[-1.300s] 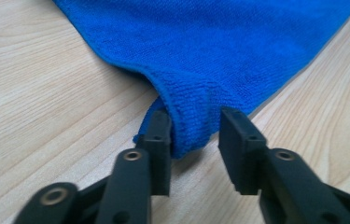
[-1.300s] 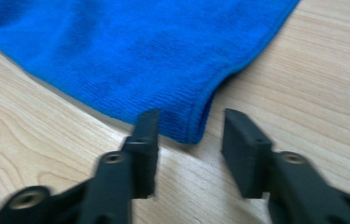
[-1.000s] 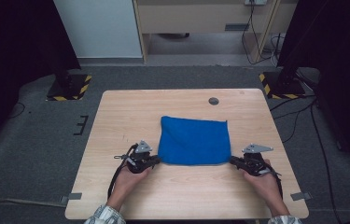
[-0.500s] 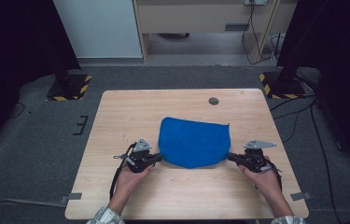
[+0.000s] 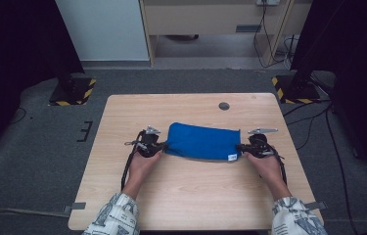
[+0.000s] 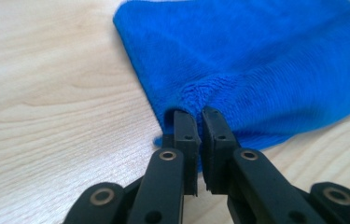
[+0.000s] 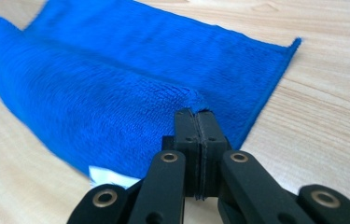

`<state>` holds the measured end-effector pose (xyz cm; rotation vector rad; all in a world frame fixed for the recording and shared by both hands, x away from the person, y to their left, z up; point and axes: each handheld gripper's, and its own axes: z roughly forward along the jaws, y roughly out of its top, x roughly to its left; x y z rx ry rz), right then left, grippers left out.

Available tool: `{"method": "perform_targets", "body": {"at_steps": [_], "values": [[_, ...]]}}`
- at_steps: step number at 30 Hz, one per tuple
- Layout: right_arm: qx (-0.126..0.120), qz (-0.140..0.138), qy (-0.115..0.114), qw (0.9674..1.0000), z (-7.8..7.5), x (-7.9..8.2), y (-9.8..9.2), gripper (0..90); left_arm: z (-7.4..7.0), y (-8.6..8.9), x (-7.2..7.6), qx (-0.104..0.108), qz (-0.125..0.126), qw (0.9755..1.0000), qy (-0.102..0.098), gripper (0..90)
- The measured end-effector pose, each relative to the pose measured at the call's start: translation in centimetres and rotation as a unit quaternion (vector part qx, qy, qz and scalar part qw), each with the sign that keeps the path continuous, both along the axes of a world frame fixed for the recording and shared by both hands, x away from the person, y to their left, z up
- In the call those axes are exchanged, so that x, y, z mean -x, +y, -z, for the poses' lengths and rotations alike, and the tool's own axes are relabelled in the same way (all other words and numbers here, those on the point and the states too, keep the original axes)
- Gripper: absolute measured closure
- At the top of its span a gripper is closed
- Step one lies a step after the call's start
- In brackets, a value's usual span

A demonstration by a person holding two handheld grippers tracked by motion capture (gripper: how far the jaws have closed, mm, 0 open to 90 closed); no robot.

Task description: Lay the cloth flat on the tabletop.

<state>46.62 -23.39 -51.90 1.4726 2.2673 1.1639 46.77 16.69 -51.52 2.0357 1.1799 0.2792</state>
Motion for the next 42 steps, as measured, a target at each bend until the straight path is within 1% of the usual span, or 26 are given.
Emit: {"method": "perform_targets", "body": {"at_steps": [1,3,4,6,9,12,14,16,18,19,20,23,25,27,28,29,30,31,32,33,34,37,38,40,41,42], "values": [[0.003,0.004,0.005,1.0000,0.2,-0.2,0.1,88.8,0.2,-0.1,-0.1,-0.001,-0.001,1.0000,-0.002,83.4],[0.008,0.006,0.008,0.9999,0.6,-0.4,0.2,82.8,0.4,-0.1,-0.2,0.003,-0.005,1.0000,-0.005,76.3],[0.008,0.007,0.007,0.9999,0.6,-0.4,0.2,81.3,0.4,0.0,-0.3,0.013,-0.006,0.9999,-0.010,73.1],[-0.004,0.015,-0.001,0.9999,0.3,0.0,0.0,73.6,0.1,0.2,-0.2,0.018,-0.018,0.9995,-0.020,59.9],[-0.009,0.020,-0.018,0.9996,-0.3,0.5,-0.5,67.7,-0.5,0.8,-0.2,0.027,-0.031,0.9987,-0.030,50.5],[-0.011,0.023,-0.027,0.9993,-1.0,1.3,-1.1,63.5,-1.0,1.4,0.0,0.035,-0.037,0.9981,-0.035,50.7],[-0.013,0.019,-0.032,0.9992,-1.2,2.0,-1.5,62.5,-1.3,1.7,0.4,0.036,-0.040,0.9975,-0.046,51.5],[-0.013,0.010,-0.034,0.9993,-1.1,3.1,-1.9,62.2,-1.4,2.1,0.8,0.041,-0.042,0.9971,-0.048,51.9],[-0.017,0.006,-0.029,0.9994,-0.9,3.8,-2.1,62.1,-1.4,2.4,1.2,0.037,-0.040,0.9971,-0.052,51.4],[-0.016,0.002,-0.031,0.9994,-0.8,4.0,-2.2,61.9,-1.3,2.6,1.5,0.038,-0.042,0.9971,-0.051,50.8],[-0.016,-0.002,-0.029,0.9994,-0.5,4.4,-2.2,60.7,-1.2,2.8,1.7,0.041,-0.042,0.9969,-0.052,50.0],[-0.006,-0.011,-0.030,0.9995,0.2,4.9,-2.0,52.6,-0.9,3.4,2.5,0.066,-0.032,0.9958,-0.055,43.8],[-0.001,-0.017,-0.033,0.9993,0.5,5.0,-1.8,49.5,-0.7,3.6,3.1,0.063,-0.029,0.9956,-0.063,40.7],[0.005,-0.022,-0.032,0.9992,0.7,5.1,-1.3,45.9,-0.7,3.8,3.5,0.060,-0.023,0.9960,-0.063,38.7],[0.006,-0.023,-0.030,0.9993,0.8,5.2,-1.1,44.5,-0.6,4.0,3.7,0.069,-0.026,0.9951,-0.065,38.2],[0.011,-0.036,-0.034,0.9987,0.9,5.3,-0.7,41.6,-0.6,4.0,3.8,0.075,-0.028,0.9947,-0.065,38.6],[0.011,-0.036,-0.034,0.9987,0.9,5.3,-0.7,41.6,-0.7,4.0,3.9,0.074,-0.026,0.9949,-0.064,38.6],[0.009,-0.039,-0.035,0.9986,0.9,5.4,-0.5,42.4,-0.8,3.9,4.1,0.066,-0.023,0.9951,-0.069,38.3],[0.011,-0.050,-0.041,0.9978,0.8,5.5,-0.1,46.6,-0.9,3.8,4.2,0.062,-0.021,0.9952,-0.073,38.3],[0.011,-0.050,-0.041,0.9978,0.8,5.5,-0.1,46.6,-0.9,3.6,4.3,0.059,-0.018,0.9953,-0.075,38.3],[0.014,-0.050,-0.043,0.9977,0.8,5.6,0.0,50.1,-1.0,3.5,4.4,0.058,-0.017,0.9953,-0.075,38.3],[0.019,-0.037,-0.036,0.9985,1.1,5.3,0.0,57.9,-0.9,3.4,4.6,0.061,-0.020,0.9949,-0.078,39.1],[0.020,-0.038,-0.037,0.9984,1.3,5.2,-0.1,60.0,-0.9,3.4,4.7,0.061,-0.021,0.9949,-0.078,39.4],[0.016,-0.036,-0.034,0.9986,1.5,5.0,-0.1,62.0,-0.9,3.5,4.7,0.076,-0.029,0.9937,-0.077,39.6],[0.019,-0.040,-0.037,0.9983,1.4,4.9,0.0,62.3,-0.9,3.6,4.7,0.089,-0.033,0.9926,-0.076,40.7],[0.024,-0.044,-0.040,0.9979,1.4,4.7,0.1,62.6,-0.9,3.6,4.7,0.094,-0.035,0.9921,-0.075,41.8]]}}
